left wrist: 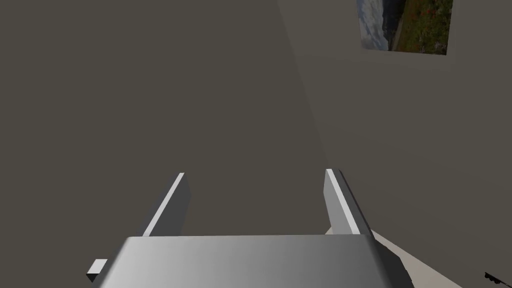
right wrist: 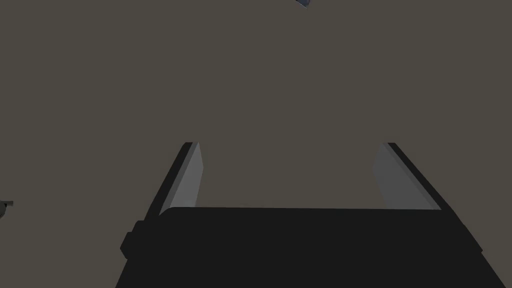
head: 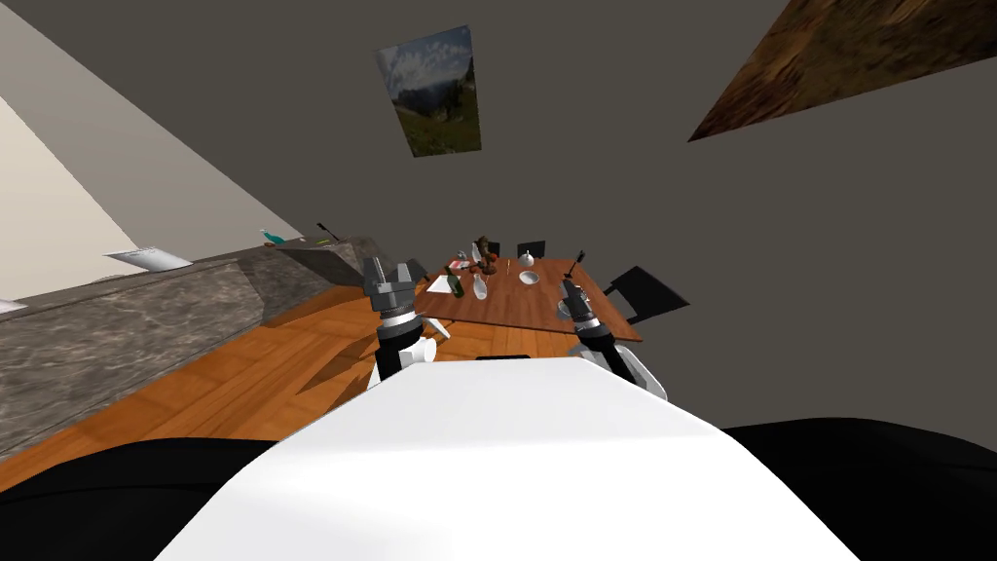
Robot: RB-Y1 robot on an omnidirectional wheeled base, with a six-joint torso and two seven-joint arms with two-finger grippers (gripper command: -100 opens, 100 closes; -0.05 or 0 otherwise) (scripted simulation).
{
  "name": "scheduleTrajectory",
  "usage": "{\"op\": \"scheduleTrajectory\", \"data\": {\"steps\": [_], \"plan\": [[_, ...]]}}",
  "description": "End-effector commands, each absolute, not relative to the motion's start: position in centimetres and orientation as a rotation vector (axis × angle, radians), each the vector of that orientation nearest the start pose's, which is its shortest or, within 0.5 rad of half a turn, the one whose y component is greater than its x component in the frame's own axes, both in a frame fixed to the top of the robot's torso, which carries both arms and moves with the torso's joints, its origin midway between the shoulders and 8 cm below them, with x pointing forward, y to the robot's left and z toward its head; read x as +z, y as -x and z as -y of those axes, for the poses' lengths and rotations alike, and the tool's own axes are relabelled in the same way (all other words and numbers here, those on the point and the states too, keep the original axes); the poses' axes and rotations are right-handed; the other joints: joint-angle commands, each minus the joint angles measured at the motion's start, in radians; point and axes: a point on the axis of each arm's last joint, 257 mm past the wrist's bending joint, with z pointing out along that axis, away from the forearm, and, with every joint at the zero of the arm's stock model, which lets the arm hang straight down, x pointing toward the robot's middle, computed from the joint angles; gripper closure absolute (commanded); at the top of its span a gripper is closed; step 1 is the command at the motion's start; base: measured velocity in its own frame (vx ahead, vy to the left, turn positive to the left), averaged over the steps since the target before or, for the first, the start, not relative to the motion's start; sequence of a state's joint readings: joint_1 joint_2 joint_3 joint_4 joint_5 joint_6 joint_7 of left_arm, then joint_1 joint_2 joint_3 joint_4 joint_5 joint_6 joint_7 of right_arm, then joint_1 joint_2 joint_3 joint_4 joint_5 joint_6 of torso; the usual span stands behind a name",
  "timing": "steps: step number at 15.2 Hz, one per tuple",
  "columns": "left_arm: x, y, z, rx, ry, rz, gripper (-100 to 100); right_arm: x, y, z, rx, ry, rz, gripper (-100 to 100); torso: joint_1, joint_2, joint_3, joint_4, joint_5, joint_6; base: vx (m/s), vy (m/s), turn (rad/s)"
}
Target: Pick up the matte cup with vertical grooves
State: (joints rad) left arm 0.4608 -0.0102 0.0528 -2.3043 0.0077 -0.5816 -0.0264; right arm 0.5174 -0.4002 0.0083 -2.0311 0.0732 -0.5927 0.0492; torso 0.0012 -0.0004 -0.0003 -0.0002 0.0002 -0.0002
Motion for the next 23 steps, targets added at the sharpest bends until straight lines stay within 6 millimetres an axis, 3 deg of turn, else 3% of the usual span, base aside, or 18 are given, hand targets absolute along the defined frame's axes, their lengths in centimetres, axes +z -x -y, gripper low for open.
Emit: {"op": "scheduleTrajectory", "data": {"steps": [1,2,5,6,7,8,9,10,12,14,15,18,19,20,23], "plan": [[6.2,-32.2,-28.9,-1.272,0.539,-0.504,0,-10.1,-36.9,26.9,1.117,-0.39,-1.174,-100,0.0,0.0,0.0,0.0,0.0,0.0,0.002,0.023,0.09],[6.2,-32.2,-28.9,-1.272,0.539,-0.504,0,-12.0,-37.1,27.3,1.082,-0.379,-1.235,-100,0.0,0.0,0.0,0.0,0.0,0.0,0.003,0.029,0.123],[6.2,-32.2,-28.9,-1.272,0.539,-0.504,0,-14.2,-37.3,28.1,1.034,-0.346,-1.321,-100,0.0,0.0,0.0,0.0,0.0,0.0,0.004,0.023,0.096],[6.2,-32.2,-28.9,-1.272,0.539,-0.504,0,-16.2,-37.3,28.8,0.995,-0.336,-1.379,-100,0.0,0.0,0.0,0.0,0.0,0.0,0.001,0.025,0.107],[6.2,-32.2,-28.9,-1.272,0.539,-0.504,0,-16.3,-37.3,28.9,0.988,-0.323,-1.394,-100,0.0,0.0,0.0,0.0,0.0,0.0,0.003,0.024,0.099],[6.2,-32.2,-28.9,-1.272,0.539,-0.504,0,-18.4,-37.3,29.8,0.943,-0.309,-1.458,-100,0.0,0.0,0.0,0.0,0.0,0.0,0.003,0.024,0.151],[6.2,-32.2,-28.9,-1.272,0.539,-0.504,0,-18.4,-37.3,29.9,0.939,-0.298,-1.467,-100,0.0,0.0,0.0,0.0,0.0,0.0,0.004,0.019,0.12],[6.2,-32.2,-28.9,-1.272,0.539,-0.504,0,-20.2,-37.2,30.8,0.895,-0.279,-1.527,-100,0.0,0.0,0.0,0.0,0.0,0.0,0.005,0.022,0.129],[6.2,-32.2,-28.9,-1.272,0.539,-0.504,0,-22.0,-37.0,31.9,0.846,-0.248,-1.592,-100,0.0,0.0,0.0,0.0,0.0,0.0,0.006,0.02,0.15],[6.2,-32.2,-28.9,-1.272,0.539,-0.504,0,-22.5,-36.9,32.5,0.832,-0.247,-1.611,-100,0.0,0.0,0.0,0.0,0.0,0.0,0.002,0.015,0.081],[6.2,-32.2,-28.9,-1.272,0.539,-0.504,0,-24.1,-36.6,33.6,0.783,-0.217,-1.671,-100,0.0,0.0,0.0,0.0,0.0,0.0,0.001,0.015,0.087],[6.2,-32.2,-28.9,-1.272,0.539,-0.504,0,-26.4,-36.1,35.7,0.714,-0.194,-1.75,-100,0.0,0.0,0.0,0.0,0.0,0.0,0.003,0.019,0.137],[6.2,-32.2,-28.9,-1.272,0.539,-0.504,0,-28.1,-35.6,37.3,0.659,-0.167,-1.811,-100,0.0,0.0,0.0,0.0,0.0,0.0,0.004,0.019,0.167],[6.2,-32.2,-28.9,-1.272,0.539,-0.504,0,-28.2,-35.5,37.5,0.653,-0.167,-1.817,-100,0.0,0.0,0.0,0.0,0.0,0.0,0.003,0.016,0.133],[6.2,-32.2,-28.9,-1.272,0.539,-0.504,0,-30.9,-34.3,40.8,0.54,-0.103,-1.932,-100,0.0,0.0,0.0,0.0,0.0,0.0,0.001,0.021,0.152]]}}
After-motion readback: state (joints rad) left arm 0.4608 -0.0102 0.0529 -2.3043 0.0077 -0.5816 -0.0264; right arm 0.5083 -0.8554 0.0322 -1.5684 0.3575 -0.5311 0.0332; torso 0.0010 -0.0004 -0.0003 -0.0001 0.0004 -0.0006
